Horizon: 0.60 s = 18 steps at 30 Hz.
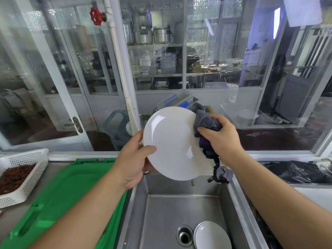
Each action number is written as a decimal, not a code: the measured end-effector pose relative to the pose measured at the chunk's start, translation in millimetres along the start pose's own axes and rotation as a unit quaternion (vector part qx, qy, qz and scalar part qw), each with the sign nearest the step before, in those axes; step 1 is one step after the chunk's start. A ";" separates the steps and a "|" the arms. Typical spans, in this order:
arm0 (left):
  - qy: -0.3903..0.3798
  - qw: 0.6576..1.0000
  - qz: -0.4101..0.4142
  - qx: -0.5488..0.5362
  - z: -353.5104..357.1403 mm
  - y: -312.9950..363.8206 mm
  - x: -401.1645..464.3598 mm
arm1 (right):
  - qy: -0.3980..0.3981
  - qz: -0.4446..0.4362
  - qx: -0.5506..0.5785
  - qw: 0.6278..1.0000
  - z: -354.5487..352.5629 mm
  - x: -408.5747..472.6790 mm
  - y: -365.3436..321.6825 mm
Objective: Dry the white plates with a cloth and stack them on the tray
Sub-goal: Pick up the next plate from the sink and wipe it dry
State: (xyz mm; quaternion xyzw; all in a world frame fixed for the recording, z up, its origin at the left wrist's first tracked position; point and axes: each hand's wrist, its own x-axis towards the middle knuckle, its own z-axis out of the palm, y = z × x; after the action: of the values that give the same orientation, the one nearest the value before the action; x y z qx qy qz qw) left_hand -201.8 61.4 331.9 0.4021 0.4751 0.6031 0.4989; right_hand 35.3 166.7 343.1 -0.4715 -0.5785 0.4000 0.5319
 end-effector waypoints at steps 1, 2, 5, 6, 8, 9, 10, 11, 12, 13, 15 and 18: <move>0.000 1.000 0.002 -0.009 1.2 -0.9 -0.4 | 0.005 0.010 0.022 1.000 1.5 -0.3 1.4; -0.001 1.000 0.006 -0.020 3.6 -1.7 -1.0 | 0.013 0.025 0.044 0.999 3.1 -0.6 3.9; 0.027 0.998 0.043 -0.036 17.0 -6.4 -2.3 | 0.041 0.063 0.080 0.994 13.2 -6.0 16.0; 0.045 0.997 0.058 -0.037 23.4 -9.8 -2.4 | 0.049 0.079 0.104 0.990 19.1 -8.9 22.4; 0.080 0.992 0.086 -0.037 34.8 -21.2 -2.7 | 0.071 0.133 0.180 0.972 33.7 -18.6 35.4; 0.092 0.990 0.097 -0.034 39.5 -28.1 -2.8 | 0.081 0.162 0.222 0.958 41.5 -24.7 40.7; 0.100 0.989 0.107 -0.025 43.2 -34.7 -3.9 | 0.090 0.186 0.257 0.944 48.7 -31.0 45.9; 0.105 0.988 0.114 -0.012 46.2 -40.8 -5.2 | 0.100 0.205 0.282 0.932 54.2 -36.9 50.7; 0.106 0.987 0.118 -0.003 48.6 -46.0 -7.0 | 0.113 0.220 0.294 0.923 57.5 -41.5 55.0; 0.106 0.987 0.118 0.000 50.0 -50.1 -8.4 | 0.126 0.231 0.297 0.918 58.9 -44.5 57.9; 0.102 0.988 0.115 0.003 50.8 -55.4 -10.4 | 0.133 0.243 0.296 0.914 57.4 -45.8 61.5; 0.074 0.991 0.112 0.016 50.7 -56.4 -11.9 | 0.121 0.239 0.277 0.923 51.3 -39.8 62.6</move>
State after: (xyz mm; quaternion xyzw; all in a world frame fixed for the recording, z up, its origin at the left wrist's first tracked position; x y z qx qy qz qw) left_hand -138.6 61.3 288.3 0.4148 0.4727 0.6753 0.3852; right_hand -8.6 144.8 267.5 -0.4746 -0.2464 0.5995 0.5955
